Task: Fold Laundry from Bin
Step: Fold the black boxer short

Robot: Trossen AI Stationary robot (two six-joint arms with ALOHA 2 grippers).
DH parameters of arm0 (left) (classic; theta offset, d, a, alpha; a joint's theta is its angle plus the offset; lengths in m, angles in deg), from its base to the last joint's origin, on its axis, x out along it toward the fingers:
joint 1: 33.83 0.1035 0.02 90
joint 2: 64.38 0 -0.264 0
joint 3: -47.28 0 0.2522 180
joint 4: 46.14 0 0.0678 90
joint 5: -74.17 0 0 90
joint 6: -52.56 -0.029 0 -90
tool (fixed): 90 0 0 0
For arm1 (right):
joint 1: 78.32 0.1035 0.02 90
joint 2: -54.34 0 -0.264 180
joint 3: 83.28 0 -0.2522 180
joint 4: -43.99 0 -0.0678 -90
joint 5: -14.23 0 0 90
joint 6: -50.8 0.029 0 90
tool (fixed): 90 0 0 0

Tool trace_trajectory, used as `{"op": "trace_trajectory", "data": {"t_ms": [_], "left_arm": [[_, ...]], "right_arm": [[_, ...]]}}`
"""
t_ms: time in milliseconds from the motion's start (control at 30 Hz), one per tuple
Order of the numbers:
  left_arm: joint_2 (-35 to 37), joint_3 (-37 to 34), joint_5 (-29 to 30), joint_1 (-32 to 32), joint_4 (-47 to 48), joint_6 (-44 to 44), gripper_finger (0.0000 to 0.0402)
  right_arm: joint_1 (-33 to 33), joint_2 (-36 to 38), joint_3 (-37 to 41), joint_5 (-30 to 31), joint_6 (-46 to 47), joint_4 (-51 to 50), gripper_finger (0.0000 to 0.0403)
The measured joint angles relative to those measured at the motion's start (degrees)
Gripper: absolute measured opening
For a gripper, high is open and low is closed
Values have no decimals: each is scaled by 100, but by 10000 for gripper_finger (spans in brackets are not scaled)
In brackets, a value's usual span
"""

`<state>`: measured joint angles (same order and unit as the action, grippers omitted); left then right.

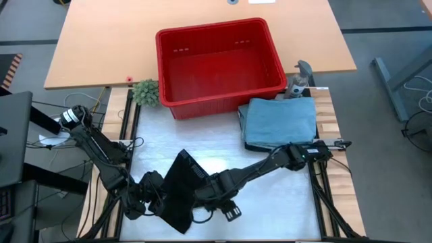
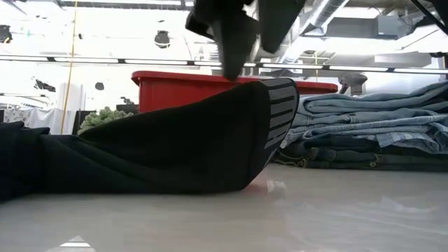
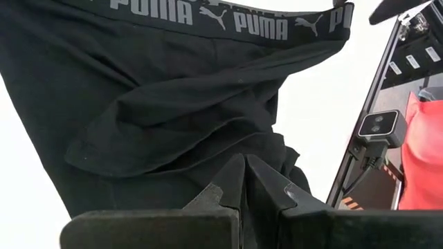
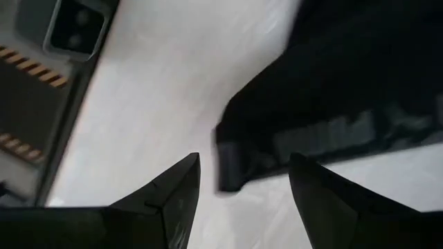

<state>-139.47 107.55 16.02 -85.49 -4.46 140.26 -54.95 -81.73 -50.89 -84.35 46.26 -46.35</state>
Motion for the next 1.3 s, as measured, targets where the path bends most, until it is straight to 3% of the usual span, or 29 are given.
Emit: {"op": "trace_trajectory", "data": {"t_ms": [567, 700, 900, 1067, 1300], "left_arm": [[0, 0, -311, -2, -3, 157, 0], [2, 0, -310, -2, 0, 150, 0], [2, 0, -306, -2, 5, 109, 0], [2, 0, -175, -2, 19, 9, 0], [2, 0, 417, 3, 531, -729, 9]], "right_arm": [[136, -7, 744, 102, 302, 839, 235], [115, -7, 748, 104, 304, 761, 180], [30, -7, 748, 382, 313, 697, 31], [-33, -11, 672, 902, 321, 359, 23], [-109, -15, 406, 896, 321, -106, 23]]}}
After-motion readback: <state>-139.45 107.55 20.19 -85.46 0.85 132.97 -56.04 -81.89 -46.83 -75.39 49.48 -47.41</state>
